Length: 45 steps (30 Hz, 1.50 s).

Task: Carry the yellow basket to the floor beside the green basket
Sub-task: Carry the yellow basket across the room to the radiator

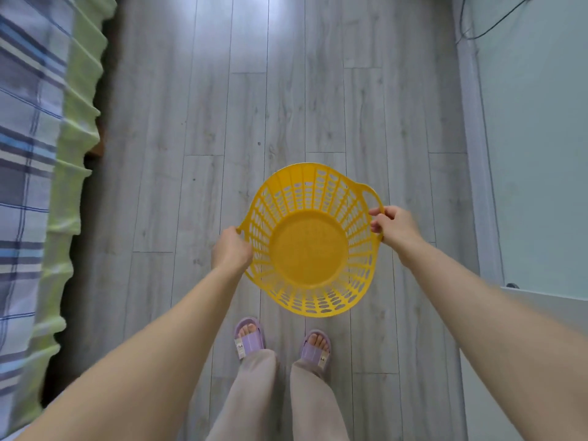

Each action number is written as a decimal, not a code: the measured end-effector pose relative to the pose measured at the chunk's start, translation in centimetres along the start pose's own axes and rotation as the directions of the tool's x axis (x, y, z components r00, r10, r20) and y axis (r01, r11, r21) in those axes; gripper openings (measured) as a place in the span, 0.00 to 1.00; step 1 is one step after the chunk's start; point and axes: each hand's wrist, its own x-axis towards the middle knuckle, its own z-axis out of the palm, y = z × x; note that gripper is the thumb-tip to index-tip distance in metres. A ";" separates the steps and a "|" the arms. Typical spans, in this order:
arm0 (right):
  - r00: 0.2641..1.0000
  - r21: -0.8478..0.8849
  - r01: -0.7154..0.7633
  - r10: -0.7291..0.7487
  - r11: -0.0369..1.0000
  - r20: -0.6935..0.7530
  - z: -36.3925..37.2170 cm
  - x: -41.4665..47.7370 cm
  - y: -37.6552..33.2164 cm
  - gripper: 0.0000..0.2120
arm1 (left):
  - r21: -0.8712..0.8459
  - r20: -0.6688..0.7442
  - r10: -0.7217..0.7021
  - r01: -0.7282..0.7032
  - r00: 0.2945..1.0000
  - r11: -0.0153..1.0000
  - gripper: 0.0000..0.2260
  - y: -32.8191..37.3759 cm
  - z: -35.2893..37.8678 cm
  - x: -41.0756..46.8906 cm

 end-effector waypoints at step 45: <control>0.907 0.440 0.397 -0.418 0.806 -0.052 -5.0 6.1 -66.3 0.08 | -0.679 -0.448 0.253 -0.510 0.858 0.528 0.16 45.5 -50.9 11.8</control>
